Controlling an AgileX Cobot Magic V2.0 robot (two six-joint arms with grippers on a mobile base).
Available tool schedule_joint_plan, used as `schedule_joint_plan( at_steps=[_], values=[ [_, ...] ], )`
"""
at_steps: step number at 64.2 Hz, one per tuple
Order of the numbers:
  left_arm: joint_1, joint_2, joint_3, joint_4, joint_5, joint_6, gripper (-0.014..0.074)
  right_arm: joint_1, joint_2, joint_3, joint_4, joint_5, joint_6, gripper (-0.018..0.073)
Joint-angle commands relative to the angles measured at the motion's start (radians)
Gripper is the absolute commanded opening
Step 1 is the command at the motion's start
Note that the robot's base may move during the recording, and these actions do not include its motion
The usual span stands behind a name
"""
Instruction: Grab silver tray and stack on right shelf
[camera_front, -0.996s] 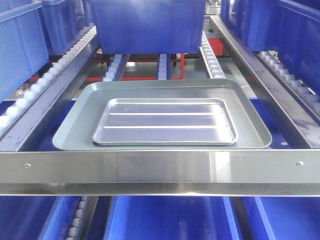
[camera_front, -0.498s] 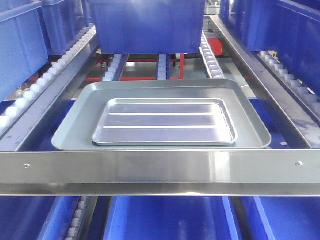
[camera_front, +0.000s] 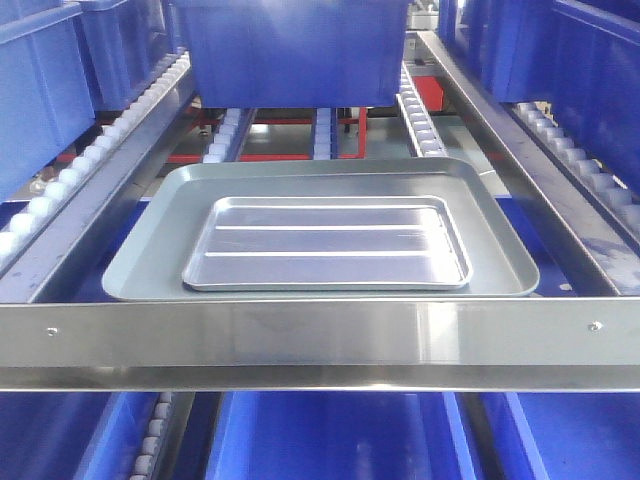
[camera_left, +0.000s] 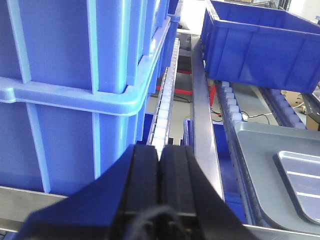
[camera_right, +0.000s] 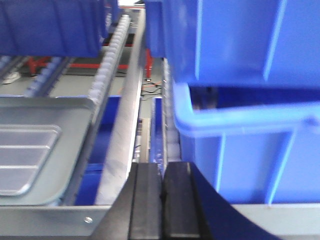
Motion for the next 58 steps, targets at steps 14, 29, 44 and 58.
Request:
schedule_joint_plan(
  at_steps=[14,29,44,58],
  values=[
    [0.0,-0.002,0.017,-0.007,-0.084,0.0,-0.0101,-0.018,-0.038,0.056,0.021,-0.157,-0.014,0.0049],
    [0.0,-0.002,0.017,-0.007,-0.084,0.0,-0.0101,-0.018,-0.038,0.056,0.021,-0.157,-0.014,0.0049],
    [0.0,-0.002,0.017,-0.007,-0.084,0.0,-0.0101,-0.018,-0.038,0.056,0.021,-0.157,-0.014,0.0049],
    [0.0,-0.002,0.017,-0.007,-0.084,0.0,-0.0101,-0.018,-0.038,0.056,0.021,-0.157,-0.014,0.0049]
  ],
)
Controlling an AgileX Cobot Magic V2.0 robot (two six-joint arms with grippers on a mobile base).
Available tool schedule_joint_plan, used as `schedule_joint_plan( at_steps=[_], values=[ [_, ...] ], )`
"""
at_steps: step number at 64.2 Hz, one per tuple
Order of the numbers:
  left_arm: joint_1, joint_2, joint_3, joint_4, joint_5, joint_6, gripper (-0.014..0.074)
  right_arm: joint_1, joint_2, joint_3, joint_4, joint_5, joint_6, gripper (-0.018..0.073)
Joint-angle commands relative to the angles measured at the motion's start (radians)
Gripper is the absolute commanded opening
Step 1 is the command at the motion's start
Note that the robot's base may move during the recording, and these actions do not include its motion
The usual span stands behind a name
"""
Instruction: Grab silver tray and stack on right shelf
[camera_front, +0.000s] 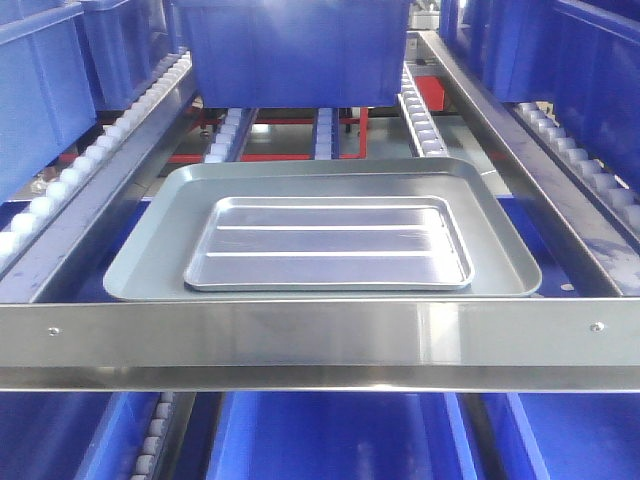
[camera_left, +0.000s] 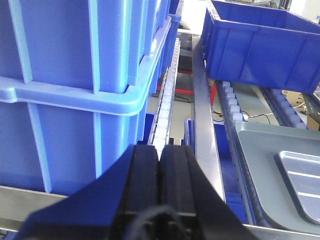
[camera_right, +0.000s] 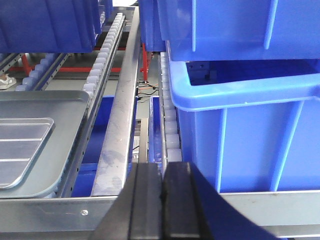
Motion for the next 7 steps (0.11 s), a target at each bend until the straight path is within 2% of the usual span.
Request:
schedule_joint_plan(
  at_steps=[1,7],
  values=[
    [0.0,-0.002,0.016,-0.007,-0.084,0.0,-0.0101,-0.006,-0.021,-0.019,0.002,-0.095,-0.011,0.0049],
    [0.0,-0.002,0.016,-0.007,-0.084,0.0,-0.0101,-0.006,-0.021,-0.019,0.002,-0.095,-0.011,0.0049]
  ],
)
